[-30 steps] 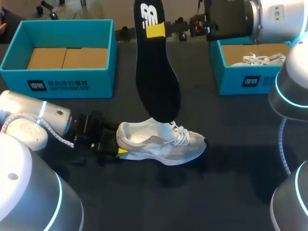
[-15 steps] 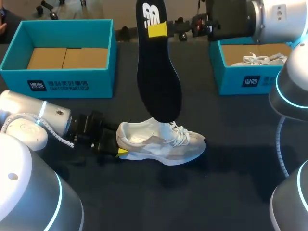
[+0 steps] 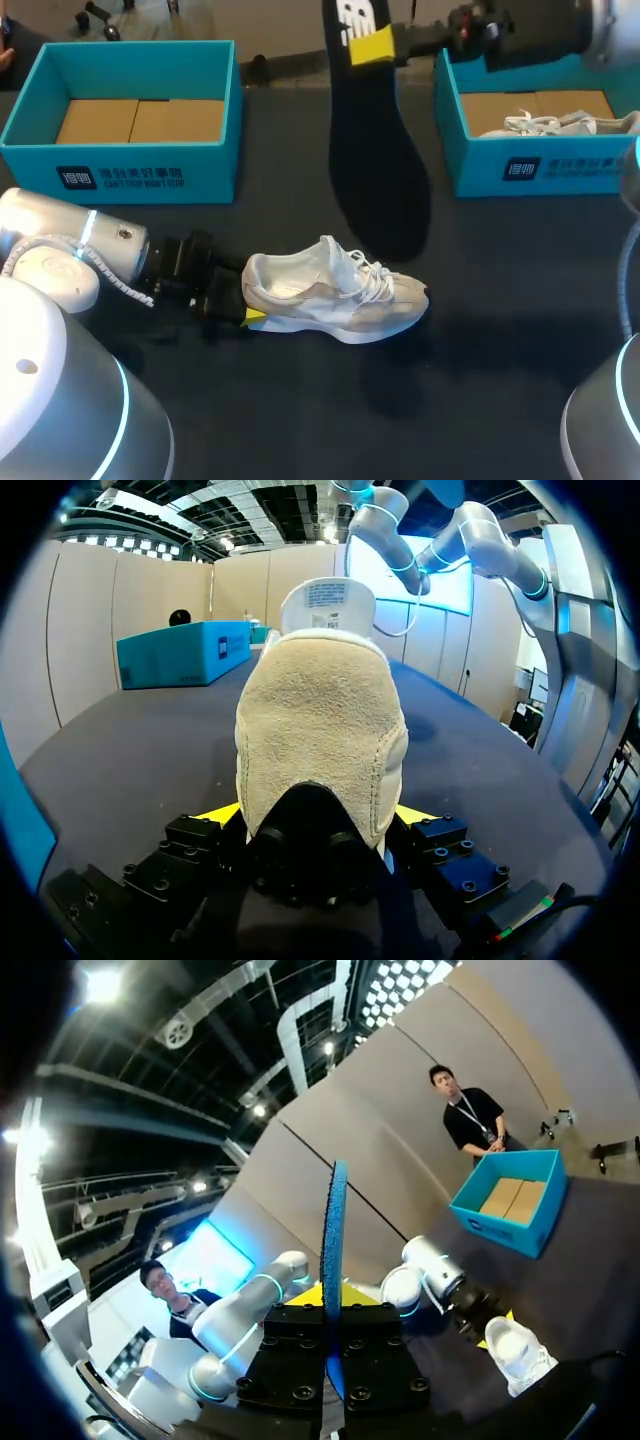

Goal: Take the shoe out of the shoebox, open the shoe tongue, remove and reinsert the insole, then place the shoe into the shoebox

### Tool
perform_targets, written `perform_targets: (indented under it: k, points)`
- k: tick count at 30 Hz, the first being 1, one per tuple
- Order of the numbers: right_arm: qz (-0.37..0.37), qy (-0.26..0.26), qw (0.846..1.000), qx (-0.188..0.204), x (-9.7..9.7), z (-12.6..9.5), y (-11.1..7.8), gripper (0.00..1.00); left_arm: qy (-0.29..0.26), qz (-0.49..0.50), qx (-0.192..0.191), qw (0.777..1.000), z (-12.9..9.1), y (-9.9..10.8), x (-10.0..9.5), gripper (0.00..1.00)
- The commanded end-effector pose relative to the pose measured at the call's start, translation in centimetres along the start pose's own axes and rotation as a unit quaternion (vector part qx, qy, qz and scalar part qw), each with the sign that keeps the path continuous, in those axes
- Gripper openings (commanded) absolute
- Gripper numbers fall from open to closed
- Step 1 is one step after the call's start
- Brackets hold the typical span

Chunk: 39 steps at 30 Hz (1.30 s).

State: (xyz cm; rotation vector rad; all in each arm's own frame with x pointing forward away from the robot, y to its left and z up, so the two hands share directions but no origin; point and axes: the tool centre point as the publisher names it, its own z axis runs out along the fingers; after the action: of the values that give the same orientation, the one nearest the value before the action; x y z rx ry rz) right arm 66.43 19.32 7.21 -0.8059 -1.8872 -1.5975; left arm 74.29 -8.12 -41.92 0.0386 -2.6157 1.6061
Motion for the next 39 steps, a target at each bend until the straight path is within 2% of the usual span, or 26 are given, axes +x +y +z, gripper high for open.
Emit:
perform_targets:
  k: [1,8,14,24,36,39]
  points:
    - [0.006,-0.026,1.000,-0.008,2.0,-2.0,-1.1,0.00,0.001,0.000,-0.001,1.000,0.1,0.0,-0.1,0.00]
    - [0.005,-0.026,1.000,-0.002,4.5,-2.1,-1.9,0.00,0.001,0.000,-0.001,1.000,0.1,0.0,-0.1,0.00]
    - [0.006,-0.029,1.000,-0.004,5.2,-1.6,-2.9,0.00,0.001,0.000,-0.001,1.000,0.1,0.0,-0.1,0.00]
    - [0.009,-0.026,0.999,-0.016,4.8,-1.4,-4.3,0.00,0.001,0.000,-0.001,1.000,0.1,0.0,-0.1,0.00]
    - [0.014,-0.024,1.000,-0.013,4.4,-1.5,-4.5,0.00,0.001,0.000,-0.001,1.000,0.1,0.0,-0.1,0.00]
    - [0.009,-0.019,1.000,-0.023,4.3,-1.4,-4.5,0.00,0.001,0.000,-0.001,1.000,0.1,0.0,-0.1,0.00]
